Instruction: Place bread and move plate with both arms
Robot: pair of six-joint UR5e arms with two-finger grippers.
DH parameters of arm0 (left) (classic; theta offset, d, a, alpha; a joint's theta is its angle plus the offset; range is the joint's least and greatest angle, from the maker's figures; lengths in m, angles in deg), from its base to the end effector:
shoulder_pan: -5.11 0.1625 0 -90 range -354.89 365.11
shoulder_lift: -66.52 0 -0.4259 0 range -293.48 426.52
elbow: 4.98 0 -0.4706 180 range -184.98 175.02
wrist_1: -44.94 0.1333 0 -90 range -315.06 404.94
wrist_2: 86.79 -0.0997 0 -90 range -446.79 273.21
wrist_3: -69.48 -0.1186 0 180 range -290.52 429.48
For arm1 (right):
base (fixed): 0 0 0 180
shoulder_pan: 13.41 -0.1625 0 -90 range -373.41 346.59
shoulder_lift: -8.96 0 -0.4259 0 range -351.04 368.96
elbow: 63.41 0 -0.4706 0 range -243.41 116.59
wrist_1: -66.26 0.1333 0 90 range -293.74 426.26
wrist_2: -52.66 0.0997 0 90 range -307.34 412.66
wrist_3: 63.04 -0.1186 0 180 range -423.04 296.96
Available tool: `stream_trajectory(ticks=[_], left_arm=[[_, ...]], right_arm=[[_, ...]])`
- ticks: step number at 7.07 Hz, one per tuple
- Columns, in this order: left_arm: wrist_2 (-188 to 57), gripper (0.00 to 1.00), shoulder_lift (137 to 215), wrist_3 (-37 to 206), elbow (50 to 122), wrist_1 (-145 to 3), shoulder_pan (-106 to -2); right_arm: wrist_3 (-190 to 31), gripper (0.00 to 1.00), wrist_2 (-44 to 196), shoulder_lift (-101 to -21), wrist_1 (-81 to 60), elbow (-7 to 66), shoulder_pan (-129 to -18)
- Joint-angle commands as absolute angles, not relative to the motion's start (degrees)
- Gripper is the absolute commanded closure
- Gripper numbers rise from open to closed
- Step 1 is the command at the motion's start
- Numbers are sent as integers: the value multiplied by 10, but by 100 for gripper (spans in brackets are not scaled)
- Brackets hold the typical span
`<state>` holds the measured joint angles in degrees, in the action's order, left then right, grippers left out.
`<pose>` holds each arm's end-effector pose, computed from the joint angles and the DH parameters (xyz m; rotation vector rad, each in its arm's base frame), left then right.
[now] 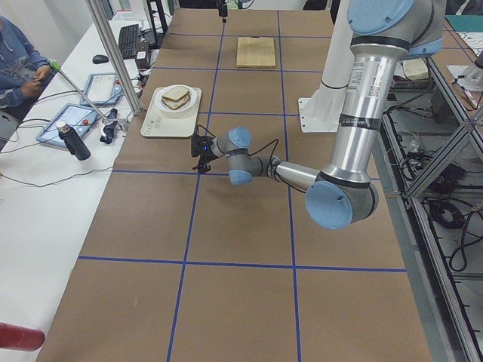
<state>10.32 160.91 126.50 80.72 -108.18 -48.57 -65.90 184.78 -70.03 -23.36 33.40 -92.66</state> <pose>0.2913 -0.5965 0.5505 0.6770 0.8803 -0.2551 -0.0687 -0.6501 0.4890 0.2151 -0.7612 -0.2472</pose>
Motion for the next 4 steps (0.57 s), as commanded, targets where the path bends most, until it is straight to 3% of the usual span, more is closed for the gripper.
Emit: stream_trajectory(ticks=[1, 3, 4], left_arm=[[272, 2, 1592, 1087, 810, -975, -653], [387, 2, 1594, 883, 821, -808, -763], [445, 2, 1592, 833, 870, -695, -796]], right_arm=[[-658, 0, 1816, -699, -234, 334, -961], [-660, 0, 1786, -683, -243, 331, -986], [-660, 0, 1787, -678, -269, 331, -988]])
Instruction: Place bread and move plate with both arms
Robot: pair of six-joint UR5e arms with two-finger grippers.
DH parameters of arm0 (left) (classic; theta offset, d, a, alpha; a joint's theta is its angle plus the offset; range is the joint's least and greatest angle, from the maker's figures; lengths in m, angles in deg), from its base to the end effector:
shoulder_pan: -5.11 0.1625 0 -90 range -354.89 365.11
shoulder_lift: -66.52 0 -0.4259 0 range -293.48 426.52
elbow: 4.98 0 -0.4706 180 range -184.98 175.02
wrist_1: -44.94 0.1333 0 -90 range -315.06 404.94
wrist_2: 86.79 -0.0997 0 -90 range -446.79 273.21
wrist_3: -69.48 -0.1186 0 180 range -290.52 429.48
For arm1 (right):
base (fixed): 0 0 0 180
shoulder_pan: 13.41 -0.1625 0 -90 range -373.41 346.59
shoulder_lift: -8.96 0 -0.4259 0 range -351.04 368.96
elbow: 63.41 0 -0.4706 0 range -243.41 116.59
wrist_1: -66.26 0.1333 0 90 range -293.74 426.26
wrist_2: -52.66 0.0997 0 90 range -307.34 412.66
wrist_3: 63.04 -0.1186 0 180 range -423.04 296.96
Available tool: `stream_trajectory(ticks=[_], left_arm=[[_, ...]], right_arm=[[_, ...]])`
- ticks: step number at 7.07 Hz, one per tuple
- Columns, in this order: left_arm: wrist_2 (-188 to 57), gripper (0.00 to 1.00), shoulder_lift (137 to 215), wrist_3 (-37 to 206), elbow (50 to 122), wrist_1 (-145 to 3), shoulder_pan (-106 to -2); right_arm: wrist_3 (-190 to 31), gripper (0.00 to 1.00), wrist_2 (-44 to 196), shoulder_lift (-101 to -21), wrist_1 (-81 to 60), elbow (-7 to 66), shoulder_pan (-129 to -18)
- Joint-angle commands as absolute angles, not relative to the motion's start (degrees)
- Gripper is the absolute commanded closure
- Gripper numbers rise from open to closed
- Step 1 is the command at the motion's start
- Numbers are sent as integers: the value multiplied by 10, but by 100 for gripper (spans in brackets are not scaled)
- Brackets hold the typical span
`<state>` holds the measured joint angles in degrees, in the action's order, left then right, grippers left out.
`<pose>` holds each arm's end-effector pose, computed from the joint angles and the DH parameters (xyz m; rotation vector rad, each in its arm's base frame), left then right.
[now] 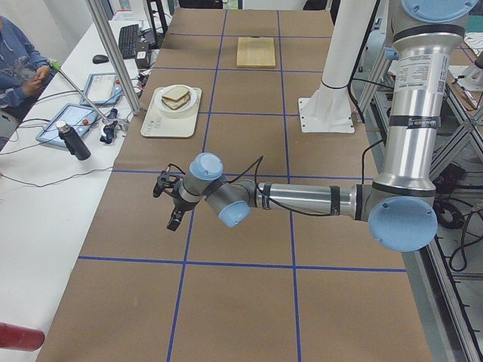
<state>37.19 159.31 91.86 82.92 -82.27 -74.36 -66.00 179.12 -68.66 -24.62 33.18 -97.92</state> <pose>0.0493 -0.6320 0.5986 0.4529 0.7281 0.0021 -0.0007 -0.6637 0.4852 0.2578 -0.6520 -0.1428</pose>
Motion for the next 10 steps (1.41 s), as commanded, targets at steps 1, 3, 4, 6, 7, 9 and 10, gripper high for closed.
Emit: stream_trajectory(ticks=[1, 3, 4, 6, 7, 9, 10], left_arm=[[485, 2, 1569, 825, 957, -581, -814], [488, 2, 1506, 824, 1009, -573, -811], [490, 2, 1487, 825, 1011, -577, -809], [503, 2, 1482, 832, 1029, -579, -808], [514, 2, 1484, 833, 1036, -589, -808], [511, 2, 1481, 880, 1031, -602, -805], [515, 2, 1480, 906, 1028, -600, -804]], right_arm=[[-660, 0, 1792, -672, -294, 336, -988], [-662, 0, 1805, -680, -311, 351, -987], [-661, 0, 1828, -684, -311, 351, -987], [-661, 0, 1834, -694, -304, 349, -978], [-661, 0, 1831, -693, -303, 352, -960], [-660, 0, 1812, -695, -302, 349, -913], [-660, 0, 1814, -697, -302, 355, -911]])
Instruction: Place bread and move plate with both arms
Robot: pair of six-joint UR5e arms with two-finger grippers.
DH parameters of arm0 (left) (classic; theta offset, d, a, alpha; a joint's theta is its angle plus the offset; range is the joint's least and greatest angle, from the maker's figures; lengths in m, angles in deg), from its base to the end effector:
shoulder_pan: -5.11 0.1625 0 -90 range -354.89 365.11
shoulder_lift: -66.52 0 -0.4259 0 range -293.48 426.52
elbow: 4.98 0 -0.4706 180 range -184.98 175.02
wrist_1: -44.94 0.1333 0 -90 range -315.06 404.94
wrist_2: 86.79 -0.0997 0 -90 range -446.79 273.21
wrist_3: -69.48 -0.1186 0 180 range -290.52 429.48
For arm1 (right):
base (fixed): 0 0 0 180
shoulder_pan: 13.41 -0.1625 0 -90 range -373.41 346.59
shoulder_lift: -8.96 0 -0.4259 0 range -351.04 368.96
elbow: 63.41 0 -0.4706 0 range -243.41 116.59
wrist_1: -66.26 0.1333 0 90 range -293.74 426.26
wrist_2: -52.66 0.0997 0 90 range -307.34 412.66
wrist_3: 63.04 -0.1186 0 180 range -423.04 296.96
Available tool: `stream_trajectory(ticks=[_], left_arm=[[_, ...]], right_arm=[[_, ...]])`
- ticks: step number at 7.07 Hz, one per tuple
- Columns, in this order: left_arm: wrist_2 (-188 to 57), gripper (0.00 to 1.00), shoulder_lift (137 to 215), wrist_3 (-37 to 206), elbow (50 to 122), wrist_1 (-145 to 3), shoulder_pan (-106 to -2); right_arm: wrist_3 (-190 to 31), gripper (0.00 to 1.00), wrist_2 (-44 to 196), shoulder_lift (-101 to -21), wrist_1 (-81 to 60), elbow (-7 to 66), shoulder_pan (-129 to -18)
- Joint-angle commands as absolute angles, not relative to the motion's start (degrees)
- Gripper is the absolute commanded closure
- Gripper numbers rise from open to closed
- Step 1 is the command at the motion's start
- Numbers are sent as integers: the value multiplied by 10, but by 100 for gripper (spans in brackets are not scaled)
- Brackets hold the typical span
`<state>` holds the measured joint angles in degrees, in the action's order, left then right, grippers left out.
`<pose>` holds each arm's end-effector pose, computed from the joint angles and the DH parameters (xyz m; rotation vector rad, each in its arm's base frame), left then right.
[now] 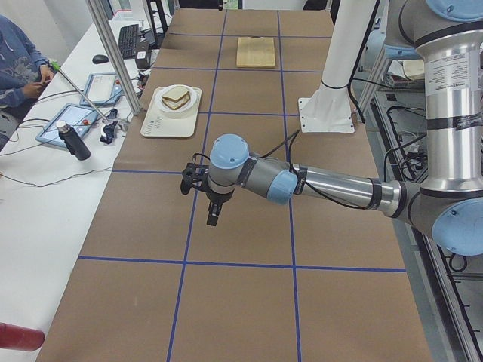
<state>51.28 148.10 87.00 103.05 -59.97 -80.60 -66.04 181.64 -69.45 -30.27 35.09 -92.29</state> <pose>-0.0057 -0.5271 0.5360 0.2386 0.8858 -0.0350 -0.0670 -0.6453 0.4843 0.1428 -0.7012 -0.2161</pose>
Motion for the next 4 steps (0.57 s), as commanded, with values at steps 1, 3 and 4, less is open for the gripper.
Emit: stream_trajectory(ticks=[1, 3, 4], left_arm=[[516, 2, 1482, 905, 1029, -604, -802], [517, 2, 1483, 898, 1027, -607, -801], [517, 2, 1484, 898, 1024, -607, -794]], right_arm=[[-660, 0, 1812, -697, -302, 360, -903], [-659, 0, 1810, -704, -302, 352, -895], [-660, 0, 1800, -708, -302, 351, -895]])
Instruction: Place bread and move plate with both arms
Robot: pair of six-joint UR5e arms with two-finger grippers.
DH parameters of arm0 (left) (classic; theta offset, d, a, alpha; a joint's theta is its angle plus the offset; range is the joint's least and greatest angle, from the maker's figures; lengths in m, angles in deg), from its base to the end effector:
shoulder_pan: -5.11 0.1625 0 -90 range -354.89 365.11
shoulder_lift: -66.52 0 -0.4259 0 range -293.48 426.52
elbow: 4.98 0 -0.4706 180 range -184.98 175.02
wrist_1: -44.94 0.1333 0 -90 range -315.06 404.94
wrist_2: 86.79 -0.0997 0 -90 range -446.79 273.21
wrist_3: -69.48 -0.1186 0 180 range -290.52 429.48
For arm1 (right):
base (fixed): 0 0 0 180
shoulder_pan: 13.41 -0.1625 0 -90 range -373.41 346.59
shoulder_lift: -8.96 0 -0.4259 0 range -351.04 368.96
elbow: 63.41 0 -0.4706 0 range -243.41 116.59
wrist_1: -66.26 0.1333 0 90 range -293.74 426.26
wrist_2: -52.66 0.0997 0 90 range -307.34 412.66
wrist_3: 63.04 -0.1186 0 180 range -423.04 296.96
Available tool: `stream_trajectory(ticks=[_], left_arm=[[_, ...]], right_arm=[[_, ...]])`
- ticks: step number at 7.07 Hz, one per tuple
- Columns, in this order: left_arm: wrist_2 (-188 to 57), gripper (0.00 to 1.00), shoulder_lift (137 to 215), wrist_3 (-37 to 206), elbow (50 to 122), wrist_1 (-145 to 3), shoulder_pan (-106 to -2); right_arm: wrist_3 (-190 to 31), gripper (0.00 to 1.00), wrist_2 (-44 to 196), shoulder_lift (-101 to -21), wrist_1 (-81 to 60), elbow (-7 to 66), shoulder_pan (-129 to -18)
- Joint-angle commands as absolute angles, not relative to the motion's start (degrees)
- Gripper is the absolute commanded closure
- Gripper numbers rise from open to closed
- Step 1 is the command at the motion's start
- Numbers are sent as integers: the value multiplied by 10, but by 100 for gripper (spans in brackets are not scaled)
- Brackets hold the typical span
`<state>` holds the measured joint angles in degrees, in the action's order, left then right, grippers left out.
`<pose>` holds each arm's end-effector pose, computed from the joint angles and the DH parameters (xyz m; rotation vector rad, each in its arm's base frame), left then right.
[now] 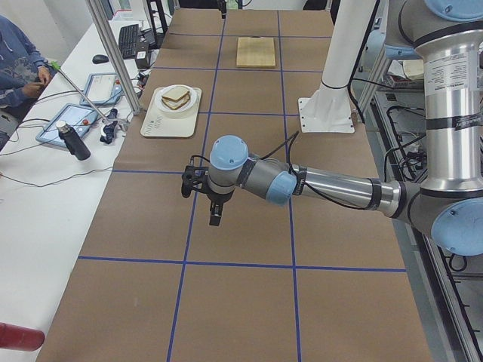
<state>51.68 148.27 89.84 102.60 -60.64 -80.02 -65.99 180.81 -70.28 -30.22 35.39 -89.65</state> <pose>0.0004 -0.5287 0.5370 0.2164 0.9002 -0.0669 -0.0942 -0.6371 0.4916 0.1214 -0.6896 -0.2569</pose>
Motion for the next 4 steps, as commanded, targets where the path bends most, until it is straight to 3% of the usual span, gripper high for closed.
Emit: stream_trajectory(ticks=[1, 4], left_arm=[[517, 2, 1480, 898, 1022, -605, -796], [532, 2, 1481, 899, 1011, -606, -795]], right_arm=[[-660, 0, 1804, -708, -302, 352, -895], [-661, 0, 1805, -705, -302, 328, -894]])
